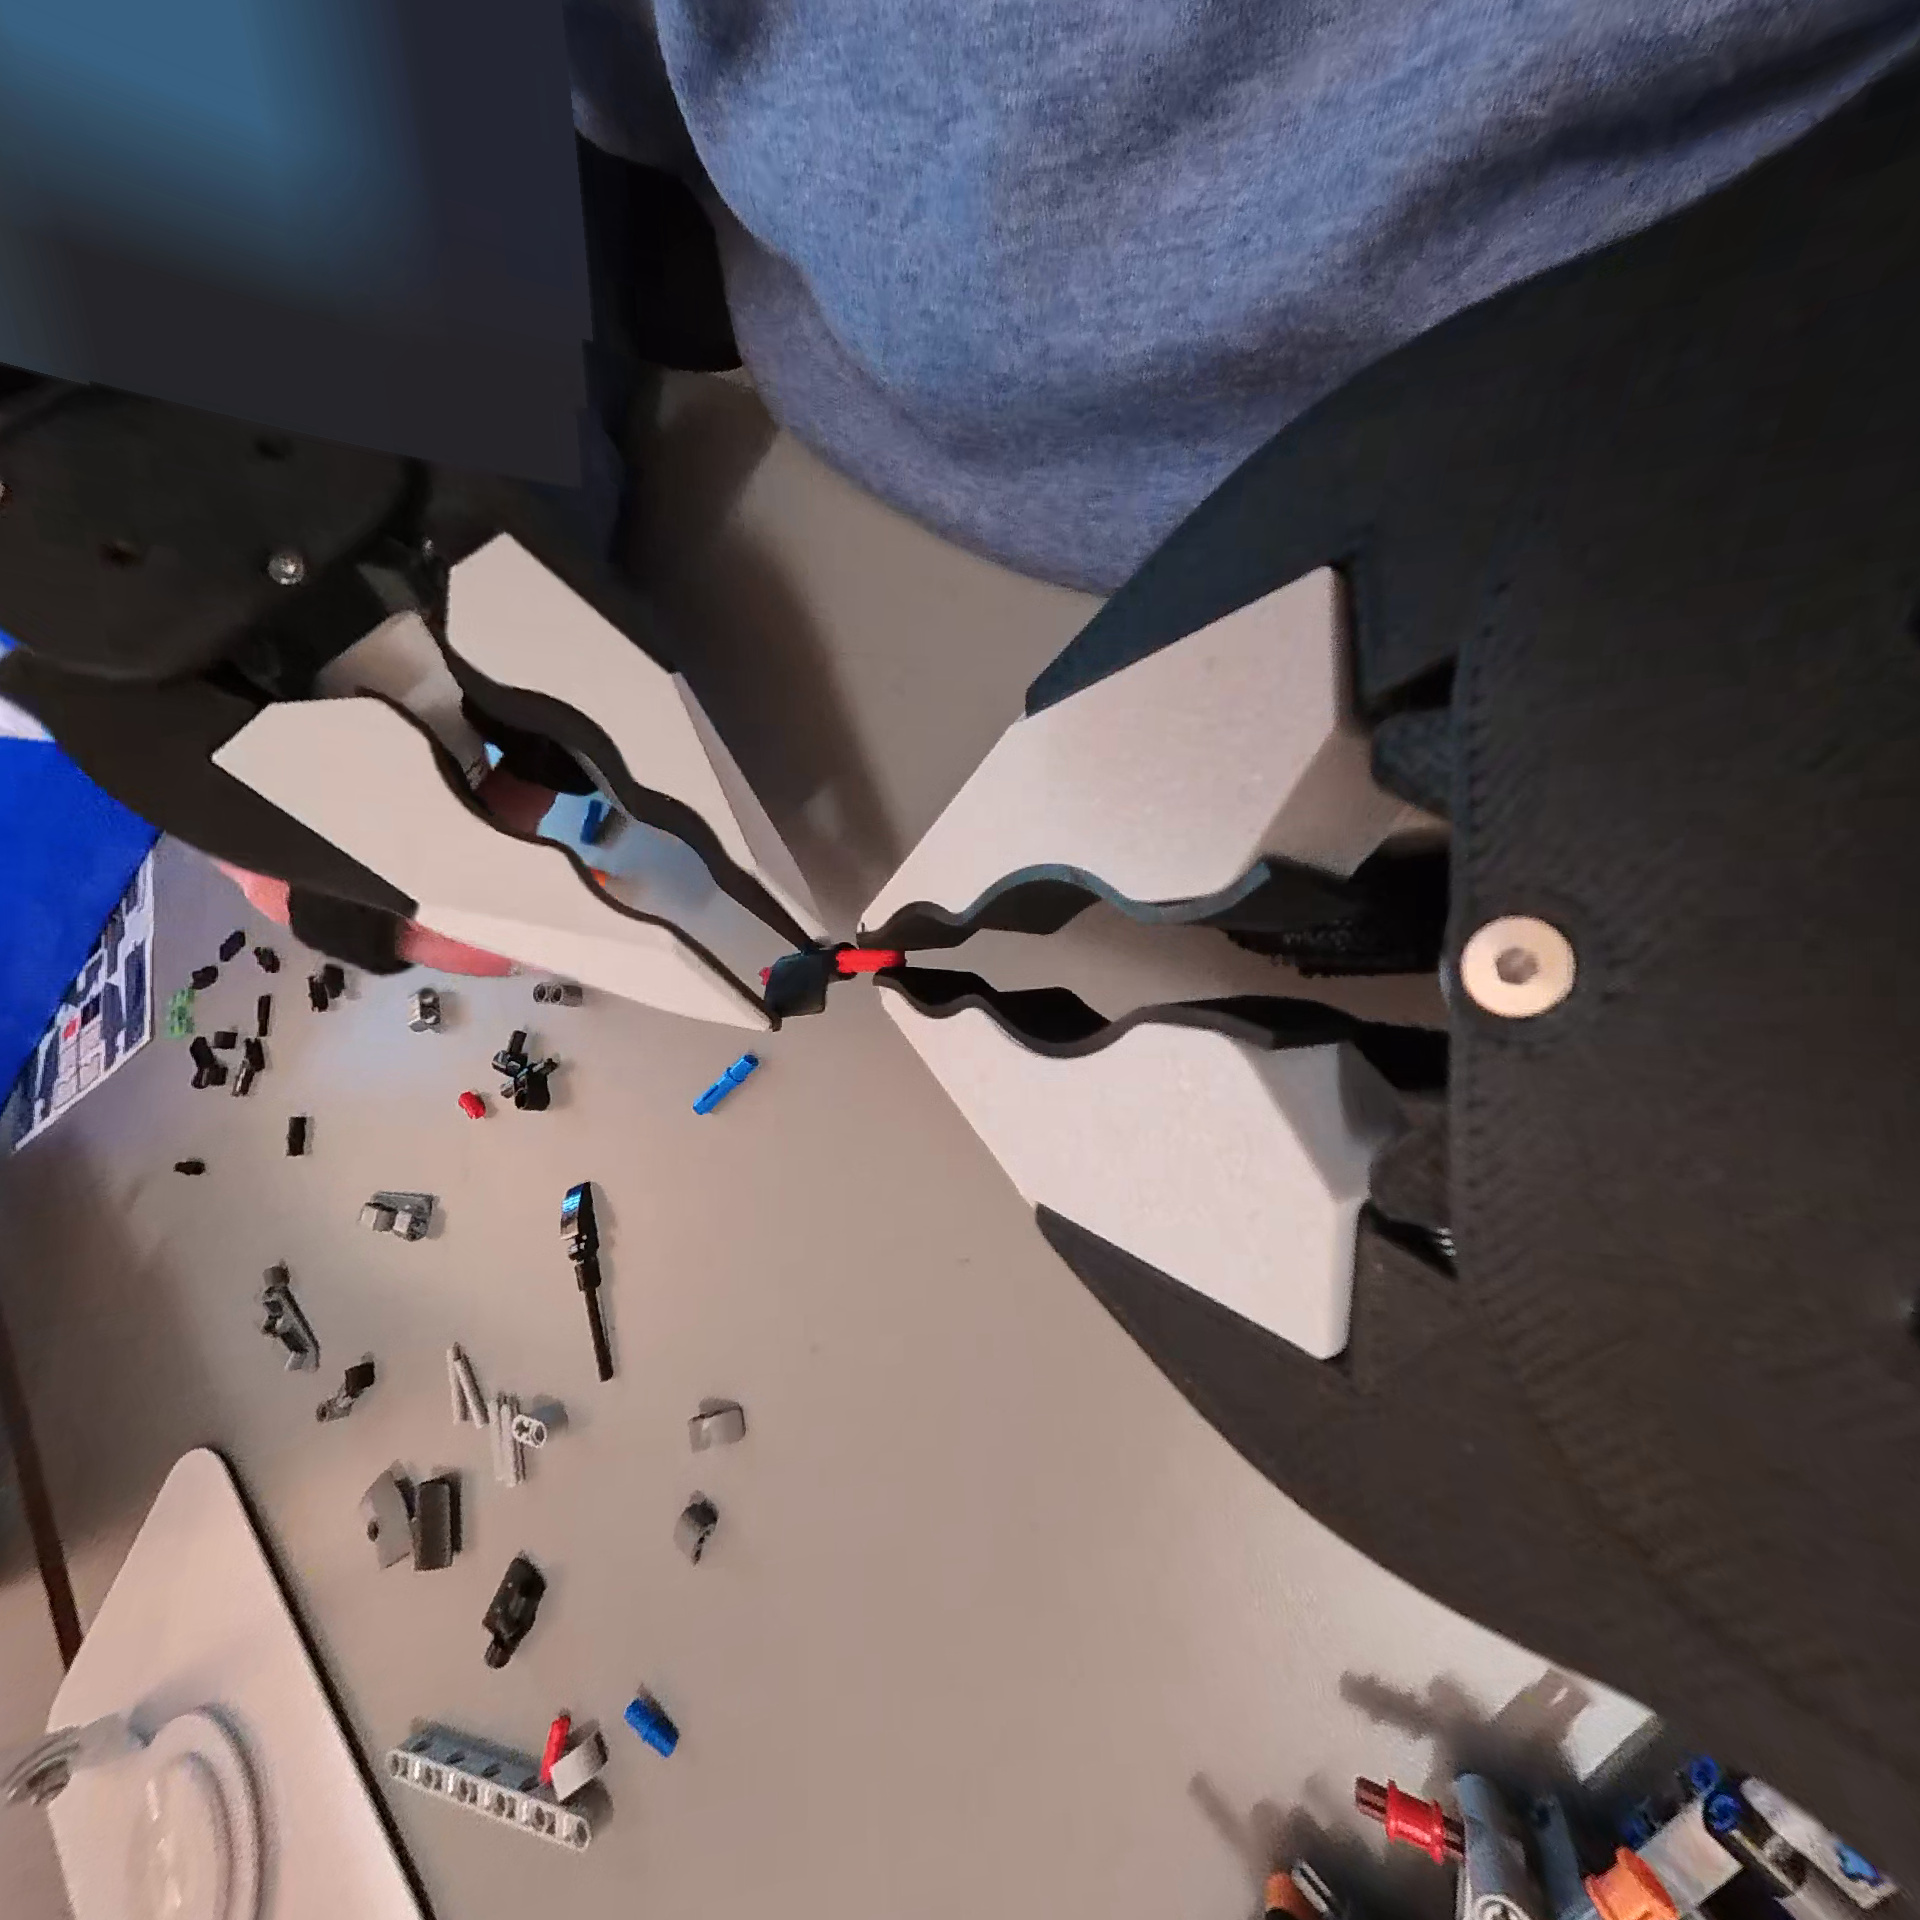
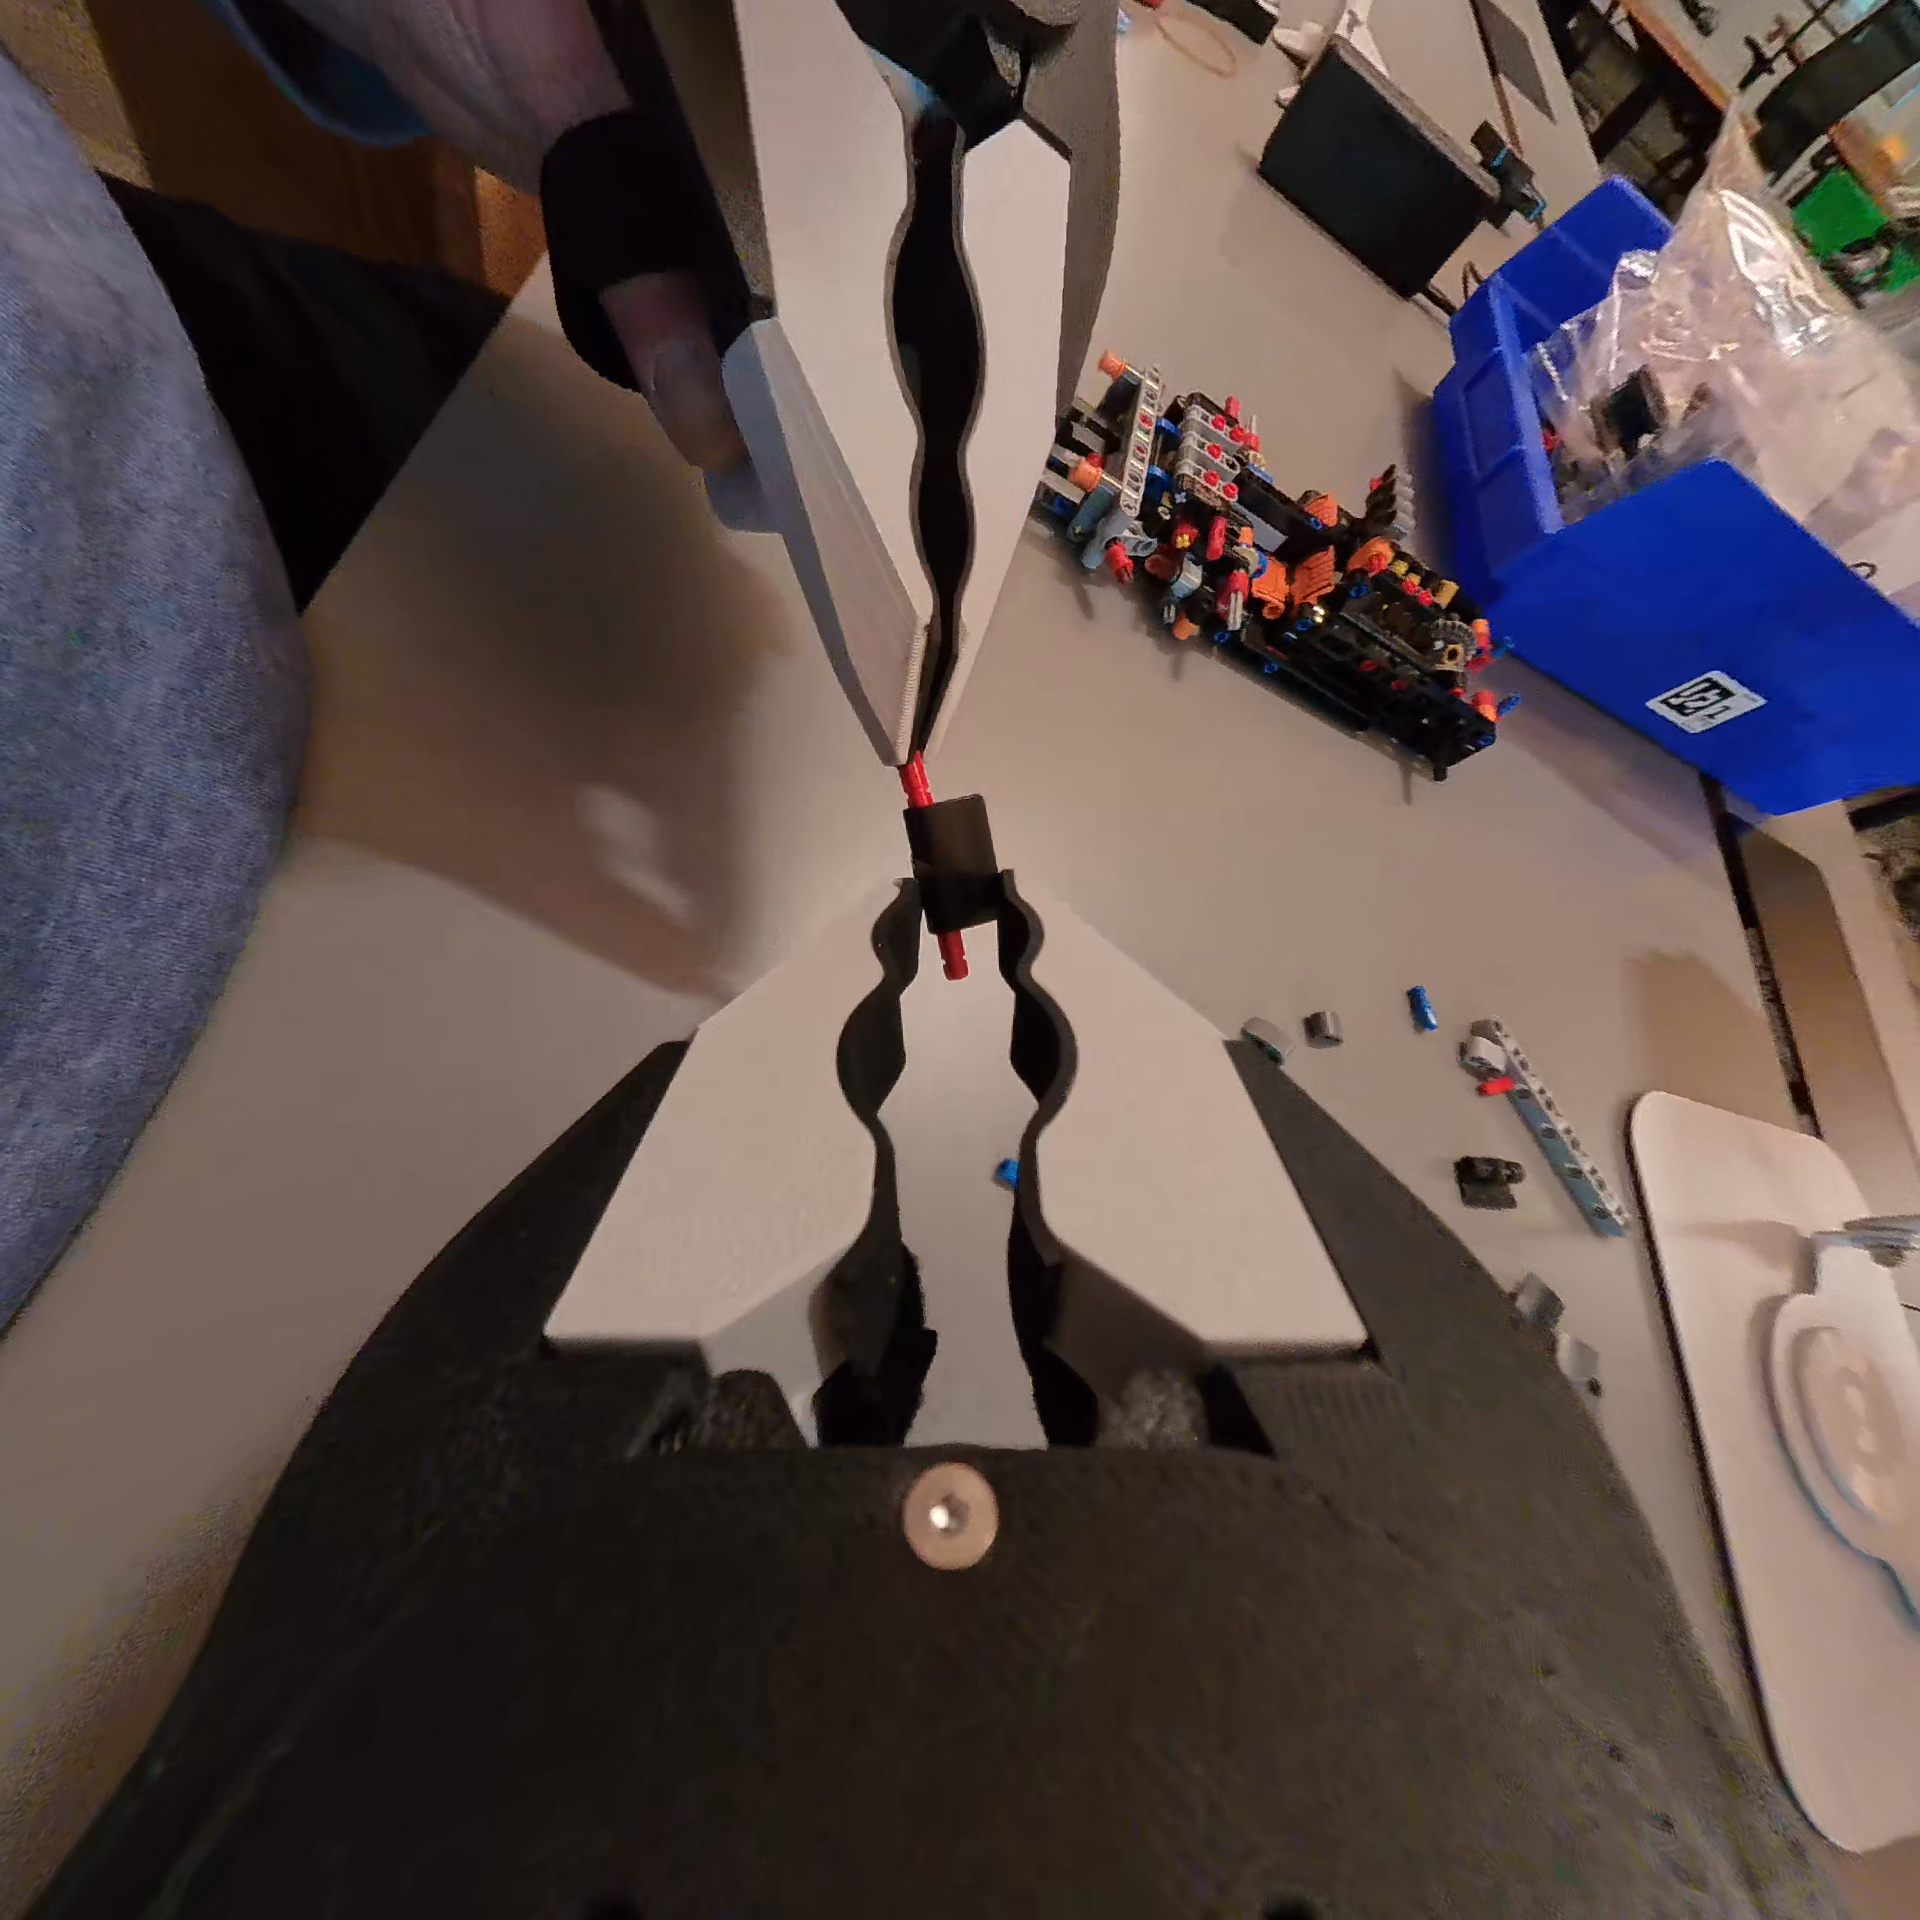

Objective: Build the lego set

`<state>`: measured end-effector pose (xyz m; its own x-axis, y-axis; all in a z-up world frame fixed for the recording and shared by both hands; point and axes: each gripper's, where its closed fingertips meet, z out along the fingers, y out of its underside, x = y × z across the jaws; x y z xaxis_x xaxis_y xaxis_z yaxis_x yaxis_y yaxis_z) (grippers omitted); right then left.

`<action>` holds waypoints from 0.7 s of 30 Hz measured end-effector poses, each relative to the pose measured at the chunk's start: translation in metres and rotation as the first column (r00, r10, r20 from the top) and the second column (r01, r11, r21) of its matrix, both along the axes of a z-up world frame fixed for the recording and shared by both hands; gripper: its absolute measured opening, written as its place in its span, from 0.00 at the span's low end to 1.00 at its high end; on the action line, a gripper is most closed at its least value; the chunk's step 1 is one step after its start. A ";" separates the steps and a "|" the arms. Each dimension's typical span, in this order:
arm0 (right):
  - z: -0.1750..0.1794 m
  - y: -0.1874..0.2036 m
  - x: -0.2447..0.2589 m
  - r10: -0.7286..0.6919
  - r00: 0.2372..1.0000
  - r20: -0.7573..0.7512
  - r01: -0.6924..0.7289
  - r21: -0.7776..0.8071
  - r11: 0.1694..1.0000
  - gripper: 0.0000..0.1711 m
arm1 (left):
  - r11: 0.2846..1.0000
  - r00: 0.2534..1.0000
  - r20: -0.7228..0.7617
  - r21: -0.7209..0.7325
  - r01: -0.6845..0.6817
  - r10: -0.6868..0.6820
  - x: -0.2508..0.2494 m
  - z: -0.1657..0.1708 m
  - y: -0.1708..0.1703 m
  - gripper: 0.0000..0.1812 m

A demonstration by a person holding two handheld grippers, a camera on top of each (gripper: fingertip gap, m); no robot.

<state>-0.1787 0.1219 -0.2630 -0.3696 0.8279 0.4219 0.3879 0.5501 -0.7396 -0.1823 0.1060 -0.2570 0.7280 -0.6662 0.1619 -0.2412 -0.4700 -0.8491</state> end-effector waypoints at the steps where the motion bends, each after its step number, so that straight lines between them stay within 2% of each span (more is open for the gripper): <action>1: 0.000 0.000 0.000 -0.009 1.000 -0.009 0.009 0.027 1.000 0.07 | 1.000 1.000 0.010 -0.011 -0.004 0.004 0.000 -0.001 0.000 0.01; 6: -0.003 0.000 -0.001 -0.040 0.999 -0.008 0.040 0.103 0.994 0.07 | 0.998 0.999 0.048 -0.061 -0.018 0.021 -0.002 -0.005 0.001 0.01; 10: -0.017 -0.004 0.001 -0.042 0.998 0.054 0.037 0.087 0.996 0.06 | 0.995 1.000 -0.004 -0.102 -0.011 0.010 -0.001 -0.016 -0.003 0.01; 15: -0.042 -0.015 0.003 -0.030 0.987 0.157 0.022 0.050 0.999 0.01 | 0.986 0.999 -0.043 -0.167 0.002 -0.009 0.002 -0.035 -0.009 0.00; 21: -0.047 -0.019 0.002 -0.019 0.983 0.182 0.016 0.018 1.000 0.00 | 0.978 0.998 -0.066 -0.208 -0.007 -0.007 0.002 -0.052 -0.013 0.00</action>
<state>-0.1770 0.1029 -0.3095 -0.4269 0.8285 0.3625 0.5252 0.5535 -0.6464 -0.1803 0.0931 -0.3088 0.7419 -0.6228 0.2486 -0.2935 -0.6349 -0.7147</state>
